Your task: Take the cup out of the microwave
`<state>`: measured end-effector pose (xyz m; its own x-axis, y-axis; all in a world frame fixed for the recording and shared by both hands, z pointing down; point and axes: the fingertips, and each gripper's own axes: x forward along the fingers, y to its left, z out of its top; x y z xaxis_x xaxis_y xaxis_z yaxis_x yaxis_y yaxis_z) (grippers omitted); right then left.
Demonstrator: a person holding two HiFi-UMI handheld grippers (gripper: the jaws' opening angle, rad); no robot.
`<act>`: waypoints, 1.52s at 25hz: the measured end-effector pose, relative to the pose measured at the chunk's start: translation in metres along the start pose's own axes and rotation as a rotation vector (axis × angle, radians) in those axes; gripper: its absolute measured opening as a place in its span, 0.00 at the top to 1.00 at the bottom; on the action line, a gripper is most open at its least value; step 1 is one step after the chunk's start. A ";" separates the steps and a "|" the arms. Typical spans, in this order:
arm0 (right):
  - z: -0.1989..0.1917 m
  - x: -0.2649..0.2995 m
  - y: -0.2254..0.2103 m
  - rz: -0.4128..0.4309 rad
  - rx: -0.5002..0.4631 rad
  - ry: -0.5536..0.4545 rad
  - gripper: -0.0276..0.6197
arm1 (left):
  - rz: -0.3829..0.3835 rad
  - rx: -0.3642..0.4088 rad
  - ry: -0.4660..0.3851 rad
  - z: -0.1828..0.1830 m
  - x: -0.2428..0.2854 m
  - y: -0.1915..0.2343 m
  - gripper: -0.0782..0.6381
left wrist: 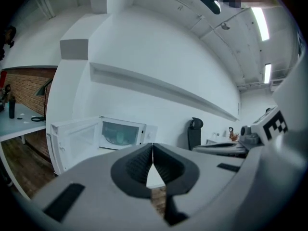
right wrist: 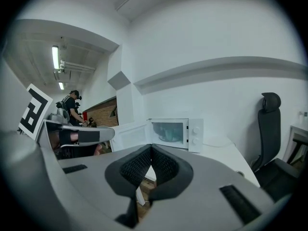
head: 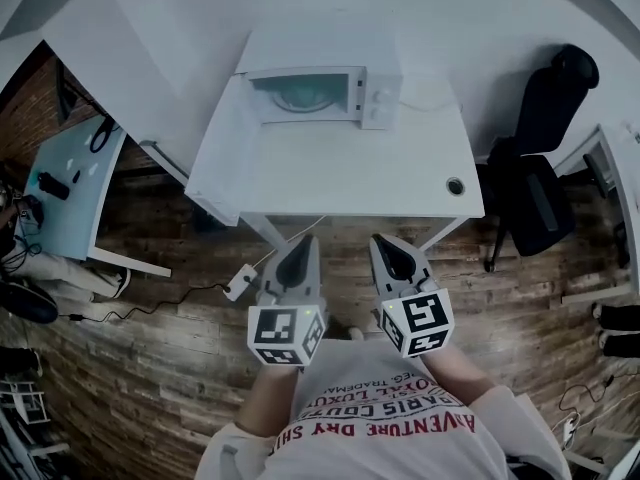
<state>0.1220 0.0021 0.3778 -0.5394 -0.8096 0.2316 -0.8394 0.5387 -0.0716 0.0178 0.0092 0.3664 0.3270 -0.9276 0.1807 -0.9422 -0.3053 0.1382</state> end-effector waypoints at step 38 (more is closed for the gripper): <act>0.056 0.314 -0.123 -0.124 0.016 0.040 0.94 | -0.093 -0.024 0.041 0.033 0.301 0.181 0.88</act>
<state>0.0518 -0.3317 0.4050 -0.4289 -0.8594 0.2782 -0.9004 0.4315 -0.0554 -0.0566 -0.3320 0.4135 0.4158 -0.8860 0.2054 -0.9060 -0.3837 0.1790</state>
